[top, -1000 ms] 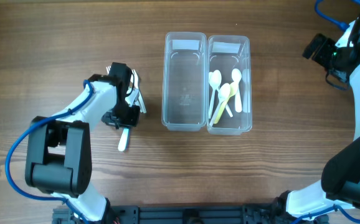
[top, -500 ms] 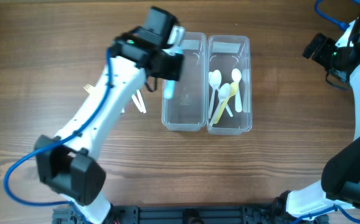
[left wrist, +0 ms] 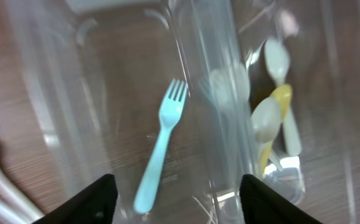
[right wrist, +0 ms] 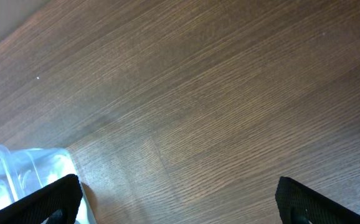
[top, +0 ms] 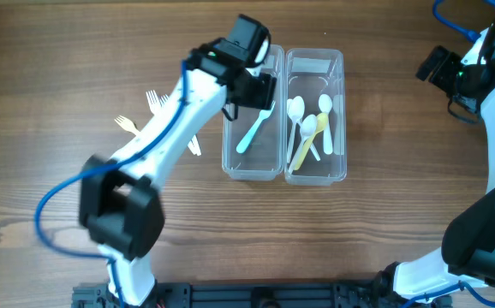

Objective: Pack container
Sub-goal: 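Carry the blue fork into the left container and release, then grasp the yellow fork with the left gripper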

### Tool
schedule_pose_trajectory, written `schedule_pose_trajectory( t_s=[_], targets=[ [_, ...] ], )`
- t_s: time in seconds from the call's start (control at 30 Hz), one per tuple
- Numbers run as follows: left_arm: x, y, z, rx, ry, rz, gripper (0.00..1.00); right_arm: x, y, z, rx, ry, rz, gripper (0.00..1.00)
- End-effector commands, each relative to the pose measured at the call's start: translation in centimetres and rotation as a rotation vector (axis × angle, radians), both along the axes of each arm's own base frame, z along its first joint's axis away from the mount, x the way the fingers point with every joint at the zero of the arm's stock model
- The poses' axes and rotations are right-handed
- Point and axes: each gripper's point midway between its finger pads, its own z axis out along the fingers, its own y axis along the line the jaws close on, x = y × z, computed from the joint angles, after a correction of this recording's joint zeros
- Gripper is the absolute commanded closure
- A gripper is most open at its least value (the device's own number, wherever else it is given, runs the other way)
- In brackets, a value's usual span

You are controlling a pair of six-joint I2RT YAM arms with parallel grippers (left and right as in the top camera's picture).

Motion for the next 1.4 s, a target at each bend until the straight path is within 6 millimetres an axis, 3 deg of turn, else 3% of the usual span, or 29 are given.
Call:
schedule_pose_trajectory(
  t_s=[0.0,0.1,0.2,0.3,0.43,0.53,0.6,0.83,0.97,1.17,1.37],
  targets=[
    [1.0,7.5,7.3,0.081,-0.159,0.238,0.36,0.3,0.3,0.1,0.005,-0.007,0.009,0.01],
    [0.0,15.8,6.0,0.177,-0.039,0.556,0.30,0.3,0.3,0.1,0.006,-0.007,0.009,0.00],
    [-0.3,22.3,3.3,0.165,0.104,0.886,0.36,0.5,0.2,0.2,0.004,-0.013,0.009,0.01],
    [0.4,25.8,0.2,0.159,0.166,1.057,0.33,0.6,0.2,0.3,0.002,-0.019,0.009,0.01],
    [-0.1,26.9,-4.2,0.192,0.279,1.162,0.29,0.6,0.2,0.3,0.002,-0.017,0.009,0.01],
    [-2.5,27.5,-7.9,0.218,0.385,1.347,0.15,0.4,0.3,0.1,0.005,-0.008,0.009,0.01],
    [-3.4,27.9,-9.6,0.223,0.407,1.393,0.14,0.3,0.3,0.1,0.007,-0.003,0.009,0.01],
    [-3.1,29.2,-12.5,0.196,0.387,1.302,0.18,0.2,0.3,0.0,0.007,0.000,0.009,0.00],
    [-2.4,30.1,-14.1,0.140,0.366,1.254,0.30,0.2,0.3,0.0,0.007,0.000,0.009,0.01],
    [-1.0,30.6,-14.1,0.179,0.300,1.014,0.33,0.2,0.3,0.0,0.008,0.000,0.009,0.01],
    [-0.7,30.6,-14.1,0.188,0.288,0.970,0.36,0.2,0.3,0.0,0.008,0.001,0.009,0.01]
  ],
)
